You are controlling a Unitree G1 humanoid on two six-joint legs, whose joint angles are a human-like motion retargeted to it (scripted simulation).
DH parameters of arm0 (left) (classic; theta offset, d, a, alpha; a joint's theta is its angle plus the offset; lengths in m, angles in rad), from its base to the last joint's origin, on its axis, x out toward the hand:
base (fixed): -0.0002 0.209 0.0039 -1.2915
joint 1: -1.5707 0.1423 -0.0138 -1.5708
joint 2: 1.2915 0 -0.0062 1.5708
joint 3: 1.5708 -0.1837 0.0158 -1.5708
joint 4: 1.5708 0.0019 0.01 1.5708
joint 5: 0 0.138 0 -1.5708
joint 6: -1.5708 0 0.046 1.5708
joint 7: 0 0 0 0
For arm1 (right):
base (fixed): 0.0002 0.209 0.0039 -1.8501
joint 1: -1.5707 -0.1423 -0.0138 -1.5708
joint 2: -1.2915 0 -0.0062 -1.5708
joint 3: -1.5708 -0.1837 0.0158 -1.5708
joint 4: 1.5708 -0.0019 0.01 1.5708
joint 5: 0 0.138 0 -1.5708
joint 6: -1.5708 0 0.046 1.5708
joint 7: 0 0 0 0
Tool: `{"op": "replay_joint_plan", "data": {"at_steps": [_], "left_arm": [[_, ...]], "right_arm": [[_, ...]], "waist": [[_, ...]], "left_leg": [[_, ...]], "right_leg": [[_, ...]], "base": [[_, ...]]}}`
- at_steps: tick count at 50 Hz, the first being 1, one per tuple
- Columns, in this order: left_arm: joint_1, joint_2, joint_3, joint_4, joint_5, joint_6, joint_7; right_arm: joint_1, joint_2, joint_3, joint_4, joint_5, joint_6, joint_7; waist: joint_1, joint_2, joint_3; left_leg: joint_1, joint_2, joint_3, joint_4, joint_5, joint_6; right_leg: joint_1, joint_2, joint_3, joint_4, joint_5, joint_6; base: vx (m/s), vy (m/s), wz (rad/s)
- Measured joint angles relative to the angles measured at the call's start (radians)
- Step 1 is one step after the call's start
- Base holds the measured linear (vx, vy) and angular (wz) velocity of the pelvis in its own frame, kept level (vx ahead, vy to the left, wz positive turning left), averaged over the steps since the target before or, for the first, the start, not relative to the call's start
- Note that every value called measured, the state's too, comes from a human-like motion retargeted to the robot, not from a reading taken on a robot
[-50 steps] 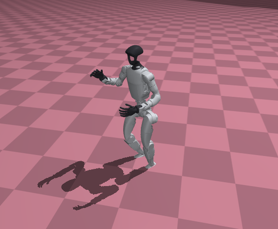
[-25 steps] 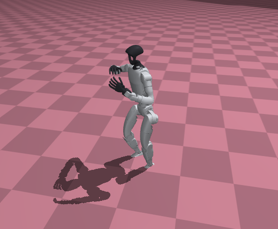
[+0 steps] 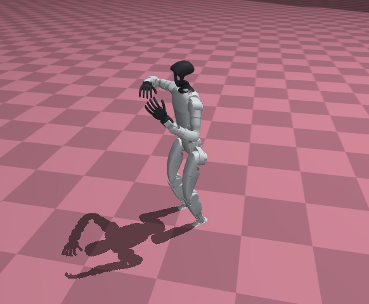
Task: Dance
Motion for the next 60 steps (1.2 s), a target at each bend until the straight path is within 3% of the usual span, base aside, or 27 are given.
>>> {"op": "replay_joint_plan", "data": {"at_steps": [8, 17, 25, 27, 30, 31, 35, 40, 42, 50, 54, 60], "left_arm": [[0.020, 0.011, 0.106, -0.015, 0.037, -0.033, 0.057], [0.064, 0.019, 0.209, 0.032, 0.088, -0.068, 0.180], [0.097, -0.074, 0.285, 0.100, 0.112, -0.102, 0.289], [0.072, -0.104, 0.312, 0.123, 0.118, -0.111, 0.307], [0.085, -0.189, 0.330, 0.122, 0.109, -0.117, 0.312], [0.072, -0.180, 0.330, 0.127, 0.103, -0.114, 0.302], [0.046, -0.194, 0.273, 0.133, 0.080, -0.095, 0.270], [0.027, -0.232, 0.179, 0.099, 0.085, -0.072, 0.235], [-0.028, -0.208, 0.138, 0.096, 0.096, -0.051, 0.216], [-0.134, -0.153, 0.012, 0.021, 0.167, -0.012, 0.141], [-0.252, -0.123, -0.022, 0.023, 0.222, 0.016, 0.124], [-0.291, -0.102, -0.067, -0.010, 0.286, 0.046, 0.079]], "right_arm": [[-0.057, -0.015, -0.031, 0.024, -0.014, -0.032, -0.090], [-0.157, -0.093, -0.038, 0.111, -0.078, -0.067, -0.230], [-0.191, -0.083, -0.032, 0.186, -0.089, -0.107, -0.356], [-0.117, -0.028, -0.129, 0.163, -0.097, -0.122, -0.406], [-0.015, 0.085, -0.219, 0.139, -0.077, -0.137, -0.454], [0.146, 0.165, -0.376, 0.075, -0.082, -0.133, -0.451], [0.495, 0.451, -0.666, -0.069, -0.055, -0.127, -0.431], [0.589, 0.654, -0.663, -0.102, -0.010, -0.127, -0.402], [0.575, 0.692, -0.660, -0.115, 0.005, -0.108, -0.363], [0.500, 0.648, -0.566, -0.143, 0.000, -0.072, -0.263], [0.395, 0.583, -0.517, -0.132, 0.006, -0.055, -0.208], [0.368, 0.545, -0.482, -0.164, 0.018, -0.040, -0.129]], "waist": [[0.017, 0.000, 0.018], [0.056, -0.055, 0.030], [0.071, -0.071, 0.045], [0.052, -0.064, 0.060], [0.040, -0.019, 0.078], [0.030, -0.025, 0.078], [0.026, -0.019, 0.084], [0.017, 0.027, 0.087], [0.024, 0.047, 0.079], [0.006, 0.095, 0.044], [0.007, 0.145, 0.051], [-0.006, 0.178, 0.038]], "left_leg": [[-0.017, 0.036, -0.025, 0.081, -0.033, -0.001], [-0.035, 0.036, -0.047, 0.121, -0.043, 0.012], [-0.050, -0.004, -0.057, 0.118, -0.033, 0.031], [-0.008, -0.032, -0.064, 0.014, 0.012, 0.037], [-0.037, -0.044, -0.072, 0.067, -0.002, 0.046], [-0.026, -0.044, -0.081, 0.024, 0.014, 0.046], [-0.031, -0.048, -0.097, -0.015, 0.037, 0.051], [-0.086, -0.057, -0.093, 0.059, 0.023, 0.051], [-0.062, -0.042, -0.095, -0.028, 0.058, 0.044], [-0.140, -0.024, -0.100, 0.068, 0.037, 0.025], [-0.129, 0.019, -0.119, 0.008, 0.066, 0.003], [-0.188, 0.048, -0.135, 0.078, 0.045, -0.017]], "right_leg": [[0.024, 0.033, -0.015, -0.005, -0.002, -0.006], [0.014, 0.033, -0.028, 0.033, -0.021, -0.026], [-0.029, -0.010, -0.035, 0.109, -0.049, -0.026], [-0.011, -0.028, -0.038, 0.068, -0.031, -0.018], [-0.045, -0.046, -0.035, 0.142, -0.047, -0.005], [-0.038, -0.041, -0.042, 0.113, -0.032, -0.002], [-0.049, -0.039, -0.049, 0.097, -0.013, 0.007], [-0.094, -0.059, -0.043, 0.158, -0.041, 0.003], [-0.068, -0.034, -0.051, 0.062, -0.007, -0.007], [-0.113, -0.022, -0.054, 0.091, -0.036, -0.033], [-0.064, 0.035, -0.074, -0.054, 0.028, -0.048], [-0.099, 0.059, -0.086, -0.028, 0.023, -0.055]], "base": [[0.00, 0.00, 0.00], [0.00, 0.00, 0.00], [0.00, 0.01, 0.06], [0.01, 0.04, 0.33], [-0.05, 0.04, 0.23], [0.00, 0.02, 0.25], [-0.01, 0.00, 0.06], [-0.07, -0.04, 0.02], [-0.02, -0.07, -0.17], [-0.06, -0.08, -0.03], [-0.01, -0.08, -0.17], [-0.03, -0.05, -0.04]]}}
